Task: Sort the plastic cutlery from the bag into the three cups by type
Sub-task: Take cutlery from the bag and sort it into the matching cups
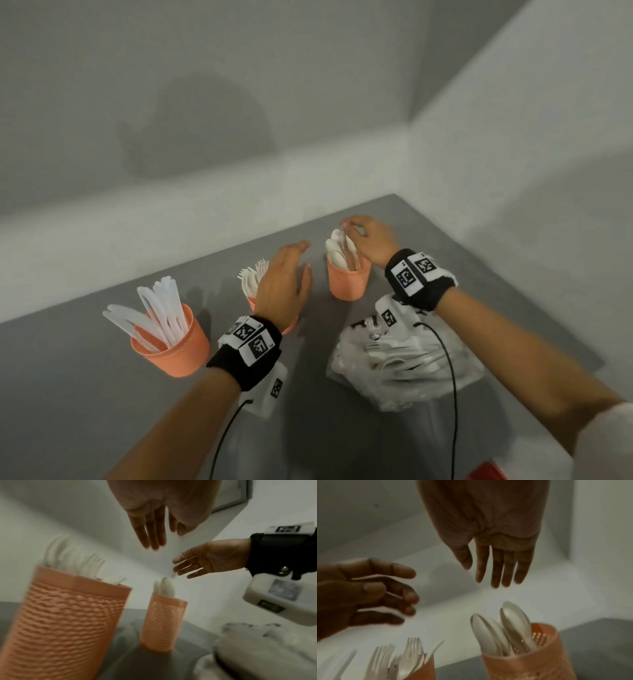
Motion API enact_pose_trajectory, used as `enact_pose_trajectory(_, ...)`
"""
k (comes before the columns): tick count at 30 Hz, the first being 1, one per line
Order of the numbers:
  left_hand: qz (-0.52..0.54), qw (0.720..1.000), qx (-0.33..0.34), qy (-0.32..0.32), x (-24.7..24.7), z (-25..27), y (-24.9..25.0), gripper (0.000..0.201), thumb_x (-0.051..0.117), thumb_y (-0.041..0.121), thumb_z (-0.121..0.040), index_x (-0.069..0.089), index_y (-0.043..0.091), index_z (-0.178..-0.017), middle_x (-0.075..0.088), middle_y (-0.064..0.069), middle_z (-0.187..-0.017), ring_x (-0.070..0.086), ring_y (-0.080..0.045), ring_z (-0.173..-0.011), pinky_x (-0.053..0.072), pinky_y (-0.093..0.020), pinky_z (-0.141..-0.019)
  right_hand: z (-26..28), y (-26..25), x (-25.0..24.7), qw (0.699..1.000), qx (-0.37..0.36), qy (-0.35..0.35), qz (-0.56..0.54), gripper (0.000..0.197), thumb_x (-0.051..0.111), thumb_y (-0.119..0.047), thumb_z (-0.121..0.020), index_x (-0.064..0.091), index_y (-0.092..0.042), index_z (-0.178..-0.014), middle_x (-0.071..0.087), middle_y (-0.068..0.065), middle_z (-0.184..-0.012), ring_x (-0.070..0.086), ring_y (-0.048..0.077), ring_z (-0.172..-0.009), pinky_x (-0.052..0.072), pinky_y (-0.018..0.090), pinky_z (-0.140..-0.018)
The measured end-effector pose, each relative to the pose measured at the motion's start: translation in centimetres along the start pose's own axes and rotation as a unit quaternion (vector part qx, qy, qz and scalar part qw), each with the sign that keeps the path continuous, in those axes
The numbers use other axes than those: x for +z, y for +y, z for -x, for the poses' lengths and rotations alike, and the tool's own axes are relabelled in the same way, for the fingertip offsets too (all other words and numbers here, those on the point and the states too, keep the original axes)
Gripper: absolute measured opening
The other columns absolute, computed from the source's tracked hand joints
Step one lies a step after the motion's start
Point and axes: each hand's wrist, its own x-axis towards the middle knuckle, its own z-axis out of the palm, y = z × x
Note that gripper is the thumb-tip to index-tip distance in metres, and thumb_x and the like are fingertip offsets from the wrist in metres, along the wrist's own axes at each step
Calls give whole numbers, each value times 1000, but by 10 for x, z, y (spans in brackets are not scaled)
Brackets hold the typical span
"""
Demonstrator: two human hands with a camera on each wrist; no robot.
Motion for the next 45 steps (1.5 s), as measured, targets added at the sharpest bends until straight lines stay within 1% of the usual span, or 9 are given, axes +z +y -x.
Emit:
enact_pose_trajectory(4,71,991,-16,-110,17,10,22,21,51,19,-83,62,11,-100,63,-4,-98,59,-16,-86,46,-25,-77,34,-4,-30,996,-37,-79,3,18,62,-17,-87,64,-16,-69,66,2,-73,58,11,-66,46,24,-70)
enact_pose_trajectory(8,18,962,36,-270,39,29,35,12,64,14,-82,70,9,-92,57,-9,-104,54,-23,-99,40,-25,-85,88,17,-45,954,25,-296,36,19,60,-14,-88,68,-1,-78,64,-1,-65,58,2,-50,48,19,-57)
enact_pose_trajectory(10,-43,946,22,-320,49,37,43,18,64,22,-83,72,14,-96,51,-8,-114,50,-25,-108,38,-29,-93,109,32,-42,924,27,-352,145,22,58,-15,-88,71,2,-94,70,4,-76,62,6,-61,48,22,-63)
enact_pose_trajectory(13,-183,896,-30,-403,57,42,48,38,51,29,-92,55,20,-128,42,-8,-131,44,-28,-119,34,-32,-100,122,61,-28,901,6,-314,300,30,55,-19,-89,65,-9,-116,64,9,-120,60,24,-107,43,29,-91)
enact_pose_trajectory(17,-143,874,-82,-456,58,41,47,59,49,14,-91,27,18,-145,35,-16,-144,38,-29,-131,31,-34,-107,122,82,-13,891,-50,-239,382,47,48,-37,-89,45,-24,-134,47,1,-141,44,23,-131,35,38,-109)
enact_pose_trajectory(24,-37,909,-68,-410,53,30,47,66,49,-8,-83,30,12,-143,37,-9,-147,33,-23,-137,21,-21,-107,106,84,4,914,29,-273,298,48,54,-37,-88,46,-25,-134,53,0,-135,45,22,-127,31,34,-109)
enact_pose_trajectory(34,-18,938,-93,-334,53,28,38,57,56,4,-85,42,21,-138,45,-9,-140,41,-24,-131,27,-28,-108,98,80,5,924,47,-264,274,57,60,-48,-82,42,-31,-134,56,0,-130,50,22,-122,35,35,-105)
enact_pose_trajectory(40,-22,939,-119,-321,46,24,38,60,53,-2,-84,38,15,-139,41,-11,-143,38,-25,-133,27,-28,-108,97,82,10,946,72,-221,227,50,68,-31,-77,52,-24,-124,62,2,-120,56,22,-112,40,29,-93)
enact_pose_trajectory(45,-19,934,-142,-327,46,23,38,59,52,3,-87,34,15,-141,39,-7,-146,40,-25,-132,31,-30,-107,100,82,3,964,32,-179,193,53,68,-26,-77,51,-26,-127,60,-1,-123,53,18,-116,36,24,-96)
